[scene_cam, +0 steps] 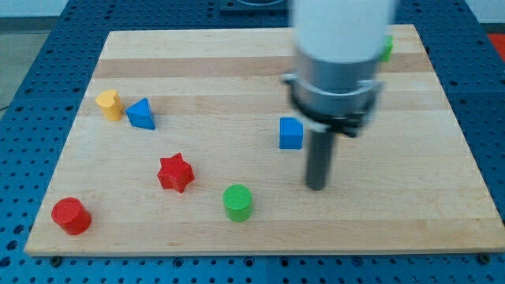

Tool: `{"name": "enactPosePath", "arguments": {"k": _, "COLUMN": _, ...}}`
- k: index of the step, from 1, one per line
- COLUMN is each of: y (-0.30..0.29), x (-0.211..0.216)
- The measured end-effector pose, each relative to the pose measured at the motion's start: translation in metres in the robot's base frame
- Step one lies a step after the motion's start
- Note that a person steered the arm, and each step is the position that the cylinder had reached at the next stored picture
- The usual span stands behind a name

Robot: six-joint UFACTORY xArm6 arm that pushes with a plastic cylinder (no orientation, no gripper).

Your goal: Move the blue cube toward the blue triangle

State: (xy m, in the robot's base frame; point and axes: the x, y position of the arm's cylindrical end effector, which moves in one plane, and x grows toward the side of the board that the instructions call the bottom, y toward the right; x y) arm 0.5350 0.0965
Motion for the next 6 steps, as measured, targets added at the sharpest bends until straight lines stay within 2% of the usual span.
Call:
{"name": "enactPosePath", "arguments": {"k": 1, "y": 0.012, "x": -0.037}}
{"name": "enactPosePath", "arguments": {"k": 3, "y": -0.026, "x": -0.069}}
{"name": "enactPosePath", "arguments": {"k": 6, "y": -0.092, "x": -0.07}}
